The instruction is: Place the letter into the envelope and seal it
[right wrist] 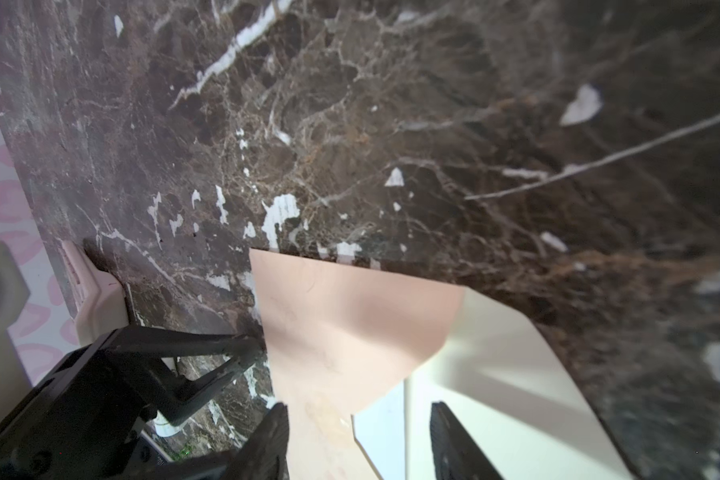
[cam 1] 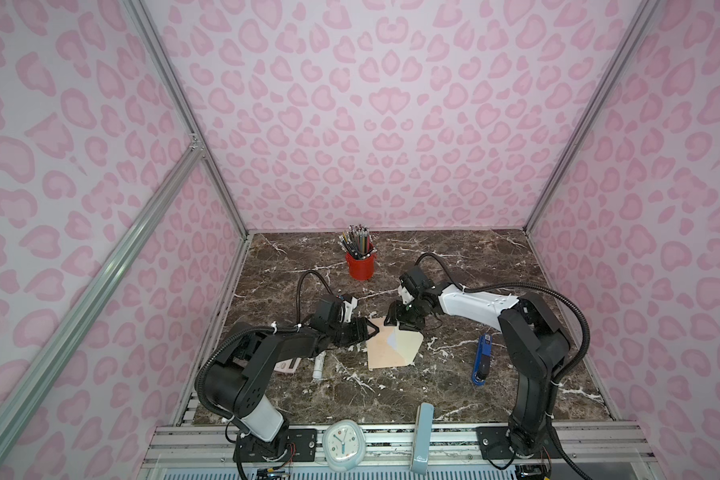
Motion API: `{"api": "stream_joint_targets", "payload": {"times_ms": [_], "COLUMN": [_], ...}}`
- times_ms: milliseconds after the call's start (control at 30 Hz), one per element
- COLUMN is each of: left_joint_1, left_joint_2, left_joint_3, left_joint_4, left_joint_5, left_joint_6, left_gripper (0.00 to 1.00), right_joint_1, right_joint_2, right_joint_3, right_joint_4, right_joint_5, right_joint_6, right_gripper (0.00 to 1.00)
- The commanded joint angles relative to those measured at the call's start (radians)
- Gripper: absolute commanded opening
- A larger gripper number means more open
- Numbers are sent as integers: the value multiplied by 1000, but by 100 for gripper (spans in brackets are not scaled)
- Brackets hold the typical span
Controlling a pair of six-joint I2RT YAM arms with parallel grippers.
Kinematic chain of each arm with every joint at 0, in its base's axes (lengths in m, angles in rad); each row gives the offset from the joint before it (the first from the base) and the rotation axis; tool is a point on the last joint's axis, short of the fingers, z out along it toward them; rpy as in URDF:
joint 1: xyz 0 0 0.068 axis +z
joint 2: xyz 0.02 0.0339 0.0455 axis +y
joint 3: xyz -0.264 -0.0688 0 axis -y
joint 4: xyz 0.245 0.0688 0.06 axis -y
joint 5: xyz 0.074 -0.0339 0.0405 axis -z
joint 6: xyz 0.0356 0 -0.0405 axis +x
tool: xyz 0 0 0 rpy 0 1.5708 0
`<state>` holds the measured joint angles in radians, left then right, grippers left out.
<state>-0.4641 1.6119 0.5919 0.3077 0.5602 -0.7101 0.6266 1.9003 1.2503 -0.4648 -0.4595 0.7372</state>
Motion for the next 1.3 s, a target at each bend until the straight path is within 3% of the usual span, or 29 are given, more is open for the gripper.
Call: {"api": "stream_joint_targets", "payload": {"times_ms": [0, 400, 867, 1133, 1267], "left_joint_1": [1, 0, -1, -1, -1], "left_joint_2": [-29, -149, -11, 4, -26], "left_joint_3": [-11, -92, -120, -121, -112], "left_joint_4": [-9, -51, 142, 148, 100], "left_joint_5": [-9, -18, 51, 55, 42], "left_joint_6": [0, -1, -65, -62, -45], "left_gripper": [67, 69, 64, 63, 65], "right_joint_1": [2, 55, 63, 67, 64], "right_joint_2": [-18, -42, 14, 16, -1], "right_joint_3": [-18, -104, -96, -87, -58], "right_joint_4": [-62, 13, 102, 119, 40], "right_joint_5": [38, 15, -31, -52, -3], "right_joint_6": [-30, 19, 62, 67, 32], "right_gripper": [59, 59, 59, 58, 58]}}
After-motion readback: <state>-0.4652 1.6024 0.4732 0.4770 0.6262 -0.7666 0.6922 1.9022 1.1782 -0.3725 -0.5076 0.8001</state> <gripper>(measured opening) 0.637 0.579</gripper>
